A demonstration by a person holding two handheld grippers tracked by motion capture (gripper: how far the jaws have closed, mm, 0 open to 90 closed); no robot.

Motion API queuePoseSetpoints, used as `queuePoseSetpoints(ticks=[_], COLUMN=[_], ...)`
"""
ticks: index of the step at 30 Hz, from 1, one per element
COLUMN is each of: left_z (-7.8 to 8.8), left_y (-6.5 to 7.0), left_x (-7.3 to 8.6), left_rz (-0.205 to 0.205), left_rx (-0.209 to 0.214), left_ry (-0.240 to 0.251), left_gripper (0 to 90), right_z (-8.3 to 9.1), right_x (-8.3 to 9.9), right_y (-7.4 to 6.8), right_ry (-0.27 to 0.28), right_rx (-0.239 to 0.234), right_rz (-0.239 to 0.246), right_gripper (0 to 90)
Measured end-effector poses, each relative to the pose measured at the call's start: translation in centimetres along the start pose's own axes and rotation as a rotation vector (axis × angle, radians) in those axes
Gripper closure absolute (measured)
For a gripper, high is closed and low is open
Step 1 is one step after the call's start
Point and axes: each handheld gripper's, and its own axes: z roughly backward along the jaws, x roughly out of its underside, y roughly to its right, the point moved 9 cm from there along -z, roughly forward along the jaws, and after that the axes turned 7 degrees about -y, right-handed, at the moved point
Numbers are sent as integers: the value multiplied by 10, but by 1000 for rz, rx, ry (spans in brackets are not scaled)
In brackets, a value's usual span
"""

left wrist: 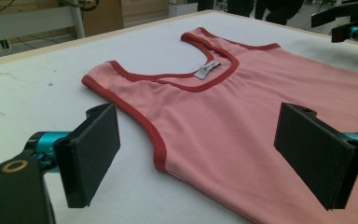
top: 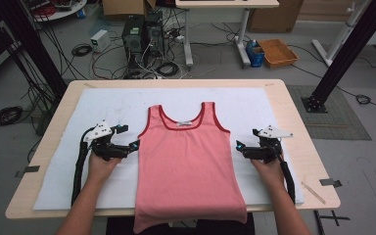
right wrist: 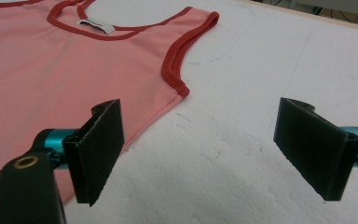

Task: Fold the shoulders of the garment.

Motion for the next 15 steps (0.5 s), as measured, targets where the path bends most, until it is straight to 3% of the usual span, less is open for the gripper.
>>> queuePoseSetpoints(ticks=[7,12,15], left_z=[1,0,1], left_y=[-2,0,0], left_x=[0,0,0], left_rz=[20,-5,4], left_rx=[3,-6,0], left_ry=[9,4,11], left_gripper=[143,143,143], right_z=[0,0,0], right_x=[0,0,0], right_y=[0,-1,-1], right_ry=[4,4,6], right_rx=[0,5,7], right_rz=[2,12,11], right_gripper=[158,158,158])
